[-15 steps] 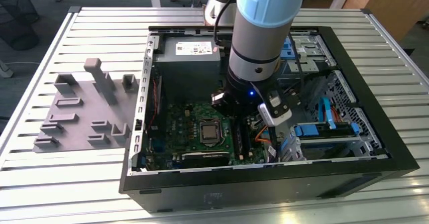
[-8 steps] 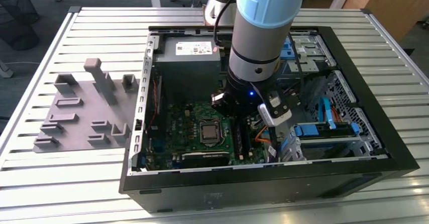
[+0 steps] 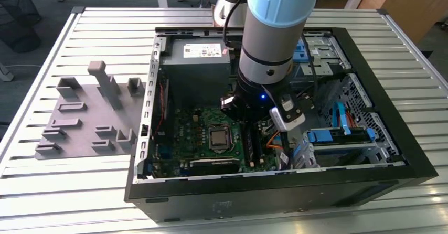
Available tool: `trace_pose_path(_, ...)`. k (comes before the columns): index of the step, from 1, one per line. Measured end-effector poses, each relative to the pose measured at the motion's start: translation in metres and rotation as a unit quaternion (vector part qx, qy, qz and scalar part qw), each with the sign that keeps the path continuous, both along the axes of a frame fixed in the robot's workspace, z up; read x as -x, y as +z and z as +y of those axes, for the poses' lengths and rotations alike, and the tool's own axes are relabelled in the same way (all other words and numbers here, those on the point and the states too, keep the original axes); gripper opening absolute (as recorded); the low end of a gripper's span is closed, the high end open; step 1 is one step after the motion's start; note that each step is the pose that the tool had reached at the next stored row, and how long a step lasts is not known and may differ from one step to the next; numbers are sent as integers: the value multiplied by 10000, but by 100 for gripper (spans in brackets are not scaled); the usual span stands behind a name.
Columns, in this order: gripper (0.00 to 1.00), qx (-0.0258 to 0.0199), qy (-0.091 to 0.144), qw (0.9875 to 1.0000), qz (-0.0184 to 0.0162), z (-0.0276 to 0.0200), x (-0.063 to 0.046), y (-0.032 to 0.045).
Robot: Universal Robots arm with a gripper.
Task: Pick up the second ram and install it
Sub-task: 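Insert the second ram into the second slot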
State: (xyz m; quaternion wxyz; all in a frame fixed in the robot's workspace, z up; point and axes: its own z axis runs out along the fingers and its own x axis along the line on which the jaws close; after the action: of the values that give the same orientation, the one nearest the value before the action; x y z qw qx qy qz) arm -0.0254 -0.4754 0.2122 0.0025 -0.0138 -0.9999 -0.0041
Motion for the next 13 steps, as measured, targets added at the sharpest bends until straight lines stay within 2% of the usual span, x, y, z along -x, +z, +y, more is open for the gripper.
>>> trace_pose_path(5,14,48,0,10000,1,-1,1,1)
trace_pose_path(13,14,48,31,10000,0,0,1,-4)
